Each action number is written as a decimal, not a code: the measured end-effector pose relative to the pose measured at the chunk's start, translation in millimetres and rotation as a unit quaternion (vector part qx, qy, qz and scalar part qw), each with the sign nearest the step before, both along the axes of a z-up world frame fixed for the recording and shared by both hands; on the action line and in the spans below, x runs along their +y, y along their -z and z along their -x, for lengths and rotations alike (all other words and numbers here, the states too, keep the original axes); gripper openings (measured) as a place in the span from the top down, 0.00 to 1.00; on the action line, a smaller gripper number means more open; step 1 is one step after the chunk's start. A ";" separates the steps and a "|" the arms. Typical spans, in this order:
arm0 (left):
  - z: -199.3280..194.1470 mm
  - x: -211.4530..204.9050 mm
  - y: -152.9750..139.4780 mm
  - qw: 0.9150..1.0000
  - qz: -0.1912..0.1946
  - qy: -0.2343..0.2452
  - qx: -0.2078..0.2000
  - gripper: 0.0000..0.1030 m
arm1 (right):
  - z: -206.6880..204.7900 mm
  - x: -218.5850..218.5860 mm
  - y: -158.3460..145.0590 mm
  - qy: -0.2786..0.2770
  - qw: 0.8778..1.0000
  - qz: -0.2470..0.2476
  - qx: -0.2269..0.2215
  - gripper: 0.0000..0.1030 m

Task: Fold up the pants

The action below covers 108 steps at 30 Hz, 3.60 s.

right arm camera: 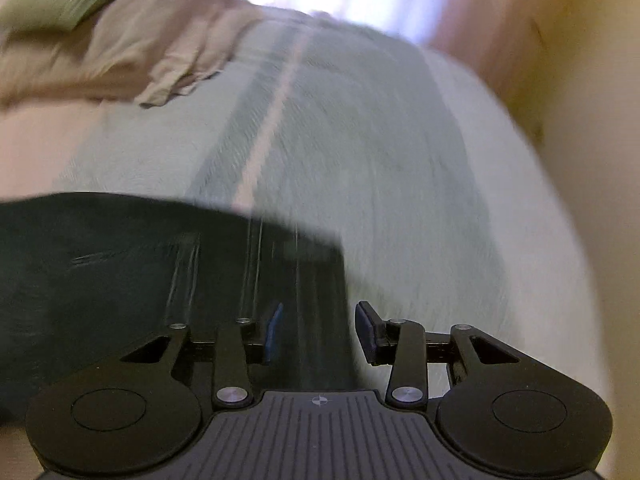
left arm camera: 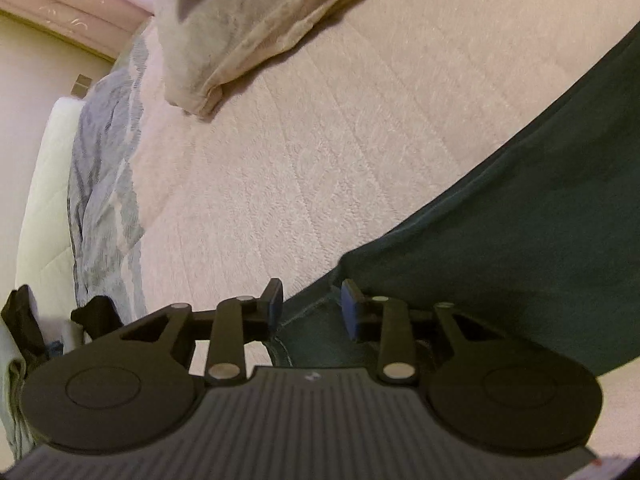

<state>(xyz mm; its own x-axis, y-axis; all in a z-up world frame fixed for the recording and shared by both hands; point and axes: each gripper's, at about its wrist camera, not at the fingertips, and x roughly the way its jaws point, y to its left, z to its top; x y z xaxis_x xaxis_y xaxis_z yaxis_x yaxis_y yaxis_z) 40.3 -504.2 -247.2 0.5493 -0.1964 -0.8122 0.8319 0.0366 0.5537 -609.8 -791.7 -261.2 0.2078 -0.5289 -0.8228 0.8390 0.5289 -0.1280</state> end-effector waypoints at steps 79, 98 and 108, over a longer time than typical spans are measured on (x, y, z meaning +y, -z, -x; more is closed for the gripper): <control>-131.2 195.2 21.9 0.963 0.097 0.142 0.208 0.71 | -411.1 358.0 69.4 0.013 0.993 -0.106 -0.043 0.54; 311.0 61.8 34.8 0.803 0.097 0.548 0.211 0.67 | -149.9 284.0 49.0 0.212 0.967 -0.068 -0.124 0.54; 352.6 5.5 34.5 0.796 0.086 0.572 0.177 0.98 | -112.2 275.5 49.1 0.223 0.950 -0.086 -0.203 0.54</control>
<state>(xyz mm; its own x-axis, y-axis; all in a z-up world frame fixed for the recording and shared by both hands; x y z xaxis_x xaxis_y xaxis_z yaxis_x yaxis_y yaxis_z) -312.3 -498.7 -281.7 -0.3259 -0.5291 -0.7835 0.4780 -0.8072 0.3462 -497.6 -516.2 -310.3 0.3131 -0.5034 -0.8053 0.9464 0.0942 0.3091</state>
